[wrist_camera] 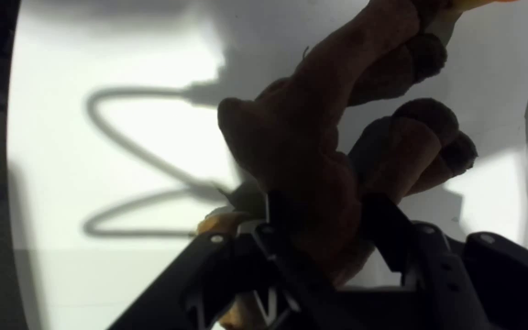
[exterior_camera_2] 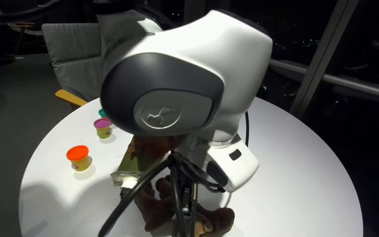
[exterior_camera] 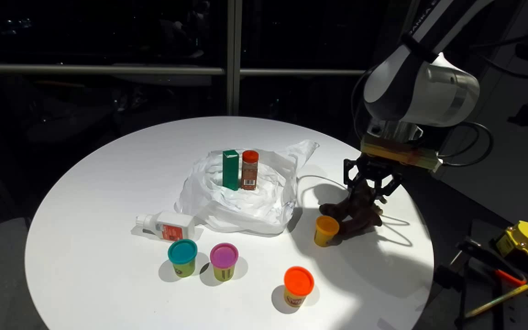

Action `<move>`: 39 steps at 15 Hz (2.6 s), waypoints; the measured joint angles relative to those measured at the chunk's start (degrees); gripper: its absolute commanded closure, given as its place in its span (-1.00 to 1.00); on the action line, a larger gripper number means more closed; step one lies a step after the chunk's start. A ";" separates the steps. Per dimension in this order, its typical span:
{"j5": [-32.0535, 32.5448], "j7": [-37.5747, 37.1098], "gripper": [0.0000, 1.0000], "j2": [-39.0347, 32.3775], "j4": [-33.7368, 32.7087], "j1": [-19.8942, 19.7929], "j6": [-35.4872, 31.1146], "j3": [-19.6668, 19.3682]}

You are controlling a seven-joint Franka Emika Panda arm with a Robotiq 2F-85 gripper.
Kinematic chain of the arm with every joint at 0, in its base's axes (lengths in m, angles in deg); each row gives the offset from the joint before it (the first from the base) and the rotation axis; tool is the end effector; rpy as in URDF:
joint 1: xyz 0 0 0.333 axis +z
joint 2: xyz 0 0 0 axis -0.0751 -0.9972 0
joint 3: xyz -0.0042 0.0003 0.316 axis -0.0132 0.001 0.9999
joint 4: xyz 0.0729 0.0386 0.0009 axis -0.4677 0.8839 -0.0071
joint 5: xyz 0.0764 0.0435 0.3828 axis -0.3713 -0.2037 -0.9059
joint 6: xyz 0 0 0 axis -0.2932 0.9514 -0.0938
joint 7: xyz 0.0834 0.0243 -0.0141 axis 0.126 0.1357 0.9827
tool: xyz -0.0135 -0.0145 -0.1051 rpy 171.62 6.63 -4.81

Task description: Put the things on the table into the plastic bag

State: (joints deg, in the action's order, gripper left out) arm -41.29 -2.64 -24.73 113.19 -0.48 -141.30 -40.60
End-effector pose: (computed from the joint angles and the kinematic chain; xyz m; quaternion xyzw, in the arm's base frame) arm 0.4499 -0.1311 0.1315 -0.8460 0.5281 0.0495 0.0553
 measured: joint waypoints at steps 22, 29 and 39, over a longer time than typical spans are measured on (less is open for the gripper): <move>41.63 -13.23 0.96 26.25 13.26 7.77 -7.82 -5.34; 41.79 -9.34 0.96 28.40 8.77 8.10 -7.73 8.19; 46.27 -8.78 0.96 16.73 -2.85 8.97 -9.05 8.54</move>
State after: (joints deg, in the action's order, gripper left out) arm 4.98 -11.42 -8.00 110.34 8.49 -150.35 -32.06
